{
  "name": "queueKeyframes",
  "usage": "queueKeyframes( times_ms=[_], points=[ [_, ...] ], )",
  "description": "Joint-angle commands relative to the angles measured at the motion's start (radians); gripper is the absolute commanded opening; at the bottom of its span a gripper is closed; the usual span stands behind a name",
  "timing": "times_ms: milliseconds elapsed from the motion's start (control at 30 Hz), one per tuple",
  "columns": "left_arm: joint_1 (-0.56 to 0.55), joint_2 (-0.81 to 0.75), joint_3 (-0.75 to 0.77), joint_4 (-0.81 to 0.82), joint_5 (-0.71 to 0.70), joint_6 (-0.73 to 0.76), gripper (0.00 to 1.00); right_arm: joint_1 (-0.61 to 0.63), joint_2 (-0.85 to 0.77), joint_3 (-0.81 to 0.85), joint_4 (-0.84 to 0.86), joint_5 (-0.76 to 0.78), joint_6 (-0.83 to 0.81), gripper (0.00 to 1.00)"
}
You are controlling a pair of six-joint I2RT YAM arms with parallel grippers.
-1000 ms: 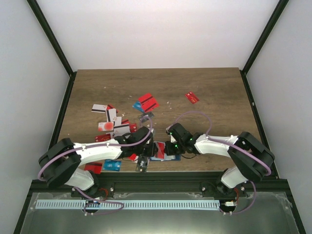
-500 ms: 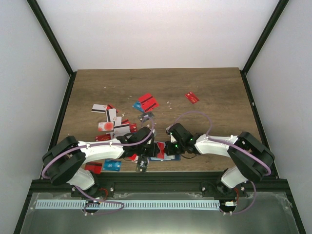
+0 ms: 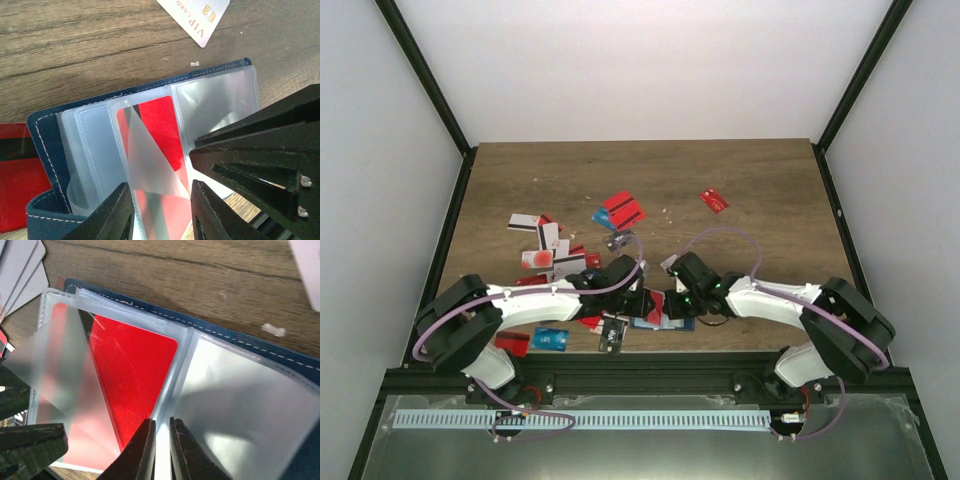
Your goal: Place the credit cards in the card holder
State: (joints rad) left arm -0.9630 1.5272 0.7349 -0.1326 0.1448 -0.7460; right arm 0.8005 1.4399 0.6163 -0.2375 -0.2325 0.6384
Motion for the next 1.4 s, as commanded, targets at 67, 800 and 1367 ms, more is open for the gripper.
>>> queueKeyframes(
  times_ms=[67, 800, 1367],
  points=[
    [-0.011, 0.029, 0.058, -0.009, 0.013, 0.025, 0.34, -0.023, -0.078, 0.020, -0.081, 0.028, -0.007, 0.13],
    [-0.079, 0.171, 0.233, -0.045, 0.032, 0.043, 0.33, -0.076, -0.311, -0.036, -0.185, 0.158, 0.038, 0.21],
    [-0.106, 0.289, 0.241, 0.046, 0.070, 0.043, 0.22, -0.098, -0.748, -0.006, -0.223, 0.224, 0.193, 0.29]
  ],
)
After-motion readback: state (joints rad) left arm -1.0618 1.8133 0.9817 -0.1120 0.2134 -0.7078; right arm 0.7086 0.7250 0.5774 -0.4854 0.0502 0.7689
